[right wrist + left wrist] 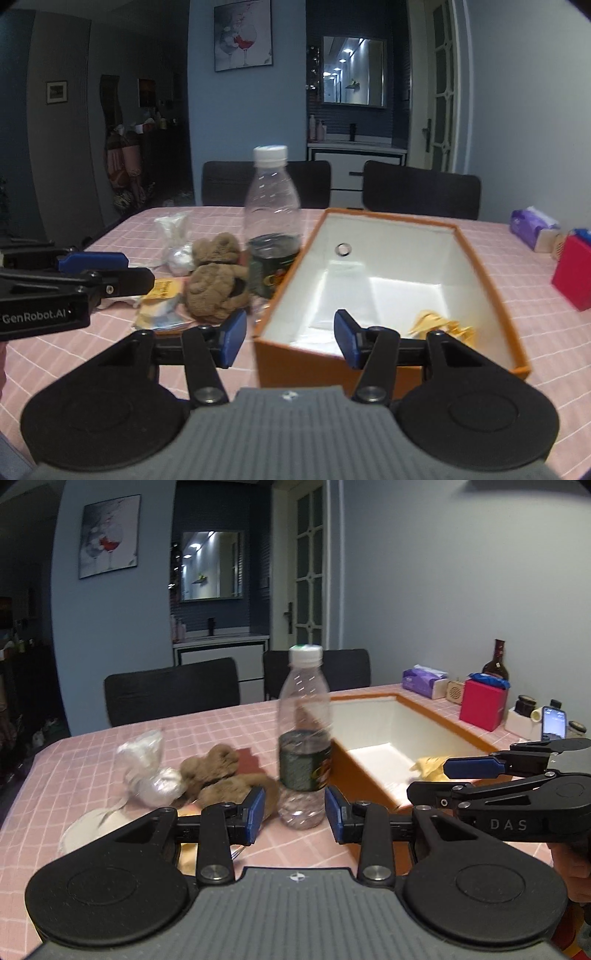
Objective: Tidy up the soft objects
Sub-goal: 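Move both tools back toward the remaining items on the table, then grasp the white towel with the left tool while the right tool grasps the Deeyeo pack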
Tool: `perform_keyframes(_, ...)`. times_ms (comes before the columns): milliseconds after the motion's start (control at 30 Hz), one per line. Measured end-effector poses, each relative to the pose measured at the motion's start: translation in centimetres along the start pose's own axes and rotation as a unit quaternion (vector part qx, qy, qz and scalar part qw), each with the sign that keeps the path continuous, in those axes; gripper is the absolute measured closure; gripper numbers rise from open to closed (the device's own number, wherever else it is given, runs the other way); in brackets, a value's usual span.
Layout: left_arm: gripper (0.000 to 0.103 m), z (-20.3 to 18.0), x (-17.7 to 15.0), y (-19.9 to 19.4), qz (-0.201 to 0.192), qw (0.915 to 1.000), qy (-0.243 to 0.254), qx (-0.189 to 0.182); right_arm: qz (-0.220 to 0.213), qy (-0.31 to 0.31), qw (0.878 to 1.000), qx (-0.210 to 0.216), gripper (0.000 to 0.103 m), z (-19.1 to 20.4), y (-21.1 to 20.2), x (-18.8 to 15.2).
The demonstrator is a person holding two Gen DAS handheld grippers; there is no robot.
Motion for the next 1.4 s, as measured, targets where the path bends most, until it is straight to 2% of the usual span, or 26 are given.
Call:
perform_keyframes(200, 0.062, 3.8, -2.8, -0.8, 0.017, 0.9984, -0.042, 0.033, -0.004, 0.015, 0.999, 0.027, 0.049, 3.7, 0.8, -1.4)
perform_keyframes(333, 0.062, 6.0, -4.1, -1.5, 0.02, 0.9964, -0.057, 0.059, -0.025, -0.011, 0.999, 0.017, 0.049, 5.9, 0.9, -1.4)
perform_keyframes(433, 0.062, 7.7, -4.9, -2.0, 0.021, 0.9948, -0.062, 0.078, -0.034, -0.027, 0.999, 0.028, 0.049, 7.7, 1.1, -1.2)
perform_keyframes(600, 0.062, 9.8, -5.8, -2.5, 0.028, 0.9937, -0.07, 0.083, -0.022, -0.021, 0.998, 0.051, 0.049, 10.0, 2.5, -1.0)
perform_keyframes(700, 0.062, 10.5, -5.9, -2.3, 0.037, 0.9942, -0.073, 0.069, -0.007, -0.015, 0.998, 0.058, 0.049, 11.1, 3.8, -0.9)
perform_keyframes(833, 0.059, 11.3, -6.1, -1.5, 0.055, 0.9945, -0.059, 0.067, 0.008, -0.019, 0.998, 0.061, 0.049, 12.2, 5.8, -0.9)
perform_keyframes(900, 0.046, 11.6, -6.1, -1.0, 0.059, 0.9948, -0.051, 0.066, 0.016, -0.02, 0.998, 0.061, 0.049, 12.6, 6.7, -0.8)
perform_keyframes(1200, 0.043, 14.7, -6.4, 1.1, 0.092, 0.9921, -0.051, 0.068, 0.053, -0.016, 0.995, 0.08, 0.049, 14.2, 10.6, -0.8)
perform_keyframes(1267, 0.042, 15.4, -6.4, 1.6, 0.104, 0.9908, -0.039, 0.077, 0.063, -0.014, 0.994, 0.084, 0.049, 14.7, 11.7, -0.6)
perform_keyframes(1367, 0.031, 16.4, -6.3, 2.3, 0.118, 0.9887, 0.004, 0.092, 0.075, -0.023, 0.992, 0.1, 0.049, 15.9, 12.9, -0.1)
perform_keyframes(1400, 0.031, 16.7, -6.3, 2.7, 0.125, 0.9871, 0.023, 0.097, 0.078, -0.028, 0.991, 0.104, 0.049, 16.3, 13.3, 0.0)
Point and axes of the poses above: each gripper's, at about its wrist camera, not at the fingertips, and y roughly the way its jaws point, z to its left, x to its top, the point moved 6 cm from there along y, roughly the way its jaws point, and after that the axes turned 8 degrees about -x, right-handed, at the moved point
